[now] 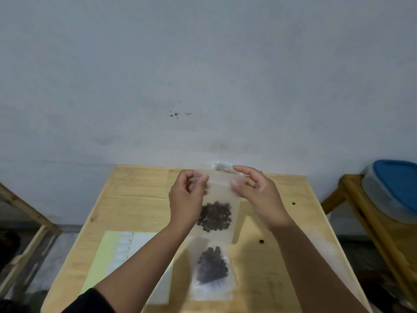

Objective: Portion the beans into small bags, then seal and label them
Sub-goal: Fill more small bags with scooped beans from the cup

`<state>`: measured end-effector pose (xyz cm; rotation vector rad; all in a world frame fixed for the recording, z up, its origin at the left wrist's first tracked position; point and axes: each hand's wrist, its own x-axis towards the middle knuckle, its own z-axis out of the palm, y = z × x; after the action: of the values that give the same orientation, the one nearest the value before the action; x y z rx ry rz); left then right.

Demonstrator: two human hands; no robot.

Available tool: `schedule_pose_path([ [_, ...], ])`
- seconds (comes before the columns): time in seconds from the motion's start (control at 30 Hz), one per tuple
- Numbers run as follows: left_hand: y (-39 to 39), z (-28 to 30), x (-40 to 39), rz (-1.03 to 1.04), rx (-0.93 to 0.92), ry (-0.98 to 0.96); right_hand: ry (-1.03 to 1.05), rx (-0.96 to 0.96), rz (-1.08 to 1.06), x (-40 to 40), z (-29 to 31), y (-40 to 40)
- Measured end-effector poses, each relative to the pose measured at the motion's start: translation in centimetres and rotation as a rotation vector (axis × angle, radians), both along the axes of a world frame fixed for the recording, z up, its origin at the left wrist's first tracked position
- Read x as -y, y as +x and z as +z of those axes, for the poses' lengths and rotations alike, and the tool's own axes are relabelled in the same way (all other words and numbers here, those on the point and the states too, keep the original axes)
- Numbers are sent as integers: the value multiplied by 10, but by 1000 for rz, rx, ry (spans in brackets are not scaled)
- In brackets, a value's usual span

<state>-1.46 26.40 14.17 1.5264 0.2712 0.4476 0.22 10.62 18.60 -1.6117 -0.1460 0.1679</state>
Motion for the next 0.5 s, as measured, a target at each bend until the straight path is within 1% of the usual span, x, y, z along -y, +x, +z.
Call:
schedule_pose_path([
  [0.07,-10,-3,-4,-7,-5,-59,-10,102,-70,-2,-6,-16],
  [0.1,-15,-5,-5,-26,-6,-45,-32,136,-104,-4,-7,-21],
  [0.2,-28,-5,-10,-116,18,102,-91,187,-141,-4,-9,-28],
  [0.33,-35,-1,-24,-258,-3,210,-170,152,-43,3,-5,-28],
  [0.5,-37,4,-33,-272,-35,200,-137,82,28,7,-1,-25],
])
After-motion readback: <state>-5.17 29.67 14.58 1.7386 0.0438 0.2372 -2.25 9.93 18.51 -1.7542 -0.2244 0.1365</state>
